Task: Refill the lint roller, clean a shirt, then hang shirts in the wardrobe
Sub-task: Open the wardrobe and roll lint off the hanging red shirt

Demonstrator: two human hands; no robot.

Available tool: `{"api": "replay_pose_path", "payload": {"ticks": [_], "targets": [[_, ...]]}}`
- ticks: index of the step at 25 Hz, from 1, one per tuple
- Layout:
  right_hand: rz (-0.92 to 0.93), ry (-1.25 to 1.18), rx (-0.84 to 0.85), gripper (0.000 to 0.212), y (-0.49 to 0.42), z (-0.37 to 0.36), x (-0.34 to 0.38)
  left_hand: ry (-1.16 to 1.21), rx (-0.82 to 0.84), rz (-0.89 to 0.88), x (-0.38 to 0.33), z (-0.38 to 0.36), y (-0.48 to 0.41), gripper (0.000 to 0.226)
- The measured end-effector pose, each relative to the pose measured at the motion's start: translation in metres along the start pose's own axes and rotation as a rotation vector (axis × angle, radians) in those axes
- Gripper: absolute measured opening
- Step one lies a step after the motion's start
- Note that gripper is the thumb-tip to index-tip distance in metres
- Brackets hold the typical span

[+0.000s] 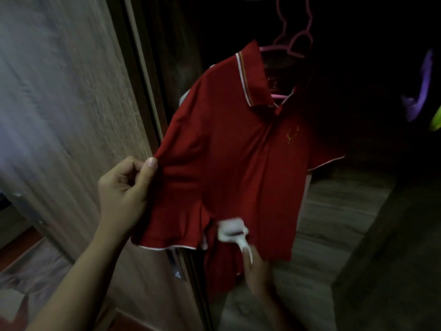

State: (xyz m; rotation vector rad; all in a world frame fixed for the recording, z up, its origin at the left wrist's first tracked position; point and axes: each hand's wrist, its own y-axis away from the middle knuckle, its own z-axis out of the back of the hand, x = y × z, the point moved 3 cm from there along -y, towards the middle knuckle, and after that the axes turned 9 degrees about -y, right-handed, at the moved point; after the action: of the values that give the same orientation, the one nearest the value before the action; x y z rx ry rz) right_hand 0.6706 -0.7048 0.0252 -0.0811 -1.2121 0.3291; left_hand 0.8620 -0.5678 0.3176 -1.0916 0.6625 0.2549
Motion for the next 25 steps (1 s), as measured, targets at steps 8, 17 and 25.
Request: {"api": "replay_pose_path", "payload": {"ticks": [8, 17, 25], "targets": [[0.399, -0.244, -0.285, 0.040, -0.086, 0.071, 0.135, 0.001, 0.005, 0.005, 0.002, 0.001, -0.001, 0.036], [0.001, -0.035, 0.117, 0.059, 0.013, -0.034, -0.032, -0.009, 0.015, 0.009, 0.001, 0.002, -0.001, 0.033], [0.020, -0.042, 0.046, 0.020, -0.010, 0.025, 0.023, -0.006, 0.022, 0.006, 0.001, 0.003, -0.002, 0.039]]}}
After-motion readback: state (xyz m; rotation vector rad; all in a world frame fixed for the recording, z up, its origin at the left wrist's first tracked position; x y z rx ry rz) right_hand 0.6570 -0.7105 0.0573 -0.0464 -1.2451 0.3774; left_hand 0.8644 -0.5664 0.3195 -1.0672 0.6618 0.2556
